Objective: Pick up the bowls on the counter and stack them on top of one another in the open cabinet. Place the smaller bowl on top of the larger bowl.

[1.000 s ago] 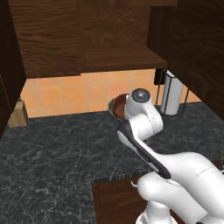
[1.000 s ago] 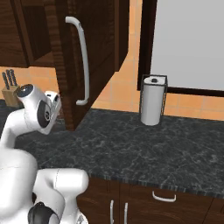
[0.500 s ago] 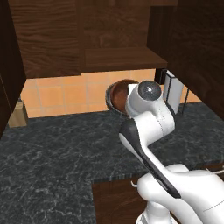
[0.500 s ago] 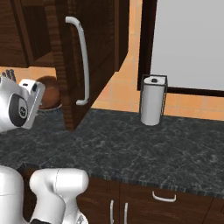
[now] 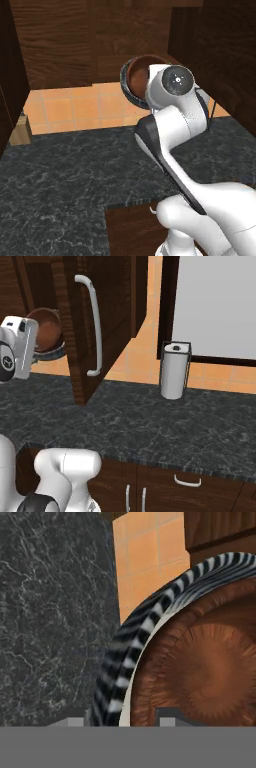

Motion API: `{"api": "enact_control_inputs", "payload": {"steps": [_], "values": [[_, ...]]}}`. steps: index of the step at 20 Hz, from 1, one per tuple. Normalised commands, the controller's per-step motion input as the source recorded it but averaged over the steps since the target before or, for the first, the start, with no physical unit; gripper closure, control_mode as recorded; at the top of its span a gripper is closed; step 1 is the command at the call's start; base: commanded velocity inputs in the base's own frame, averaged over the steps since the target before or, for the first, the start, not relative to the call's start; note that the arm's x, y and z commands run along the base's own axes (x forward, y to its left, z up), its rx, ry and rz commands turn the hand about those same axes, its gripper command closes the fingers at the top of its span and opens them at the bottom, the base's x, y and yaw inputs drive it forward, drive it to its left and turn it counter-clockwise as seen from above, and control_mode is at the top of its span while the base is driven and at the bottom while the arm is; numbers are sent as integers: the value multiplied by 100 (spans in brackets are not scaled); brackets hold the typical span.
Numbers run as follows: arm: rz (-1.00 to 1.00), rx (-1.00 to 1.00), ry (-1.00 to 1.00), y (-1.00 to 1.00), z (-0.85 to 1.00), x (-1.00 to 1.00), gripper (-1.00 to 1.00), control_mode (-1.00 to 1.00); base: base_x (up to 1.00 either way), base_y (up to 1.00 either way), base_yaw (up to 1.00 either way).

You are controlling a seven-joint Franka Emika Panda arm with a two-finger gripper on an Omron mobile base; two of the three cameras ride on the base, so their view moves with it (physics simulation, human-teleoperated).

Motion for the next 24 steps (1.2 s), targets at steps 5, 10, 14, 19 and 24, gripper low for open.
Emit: {"api": "enact_control_inputs", "payload": {"steps": [5, 10, 14, 19, 24], "values": [[0, 0, -3, -10, 100, 70, 100, -100, 0, 0, 0], [0, -1, 0, -17, 35, 100, 100, -100, 0, 0, 0], [0, -6, 6, -16, -42, 100, 100, -100, 0, 0, 0], [0, -3, 2, -28, -12, 100, 100, -100, 0, 0, 0], [0, -3, 0, -24, 0, 100, 100, -100, 0, 0, 0]]}}
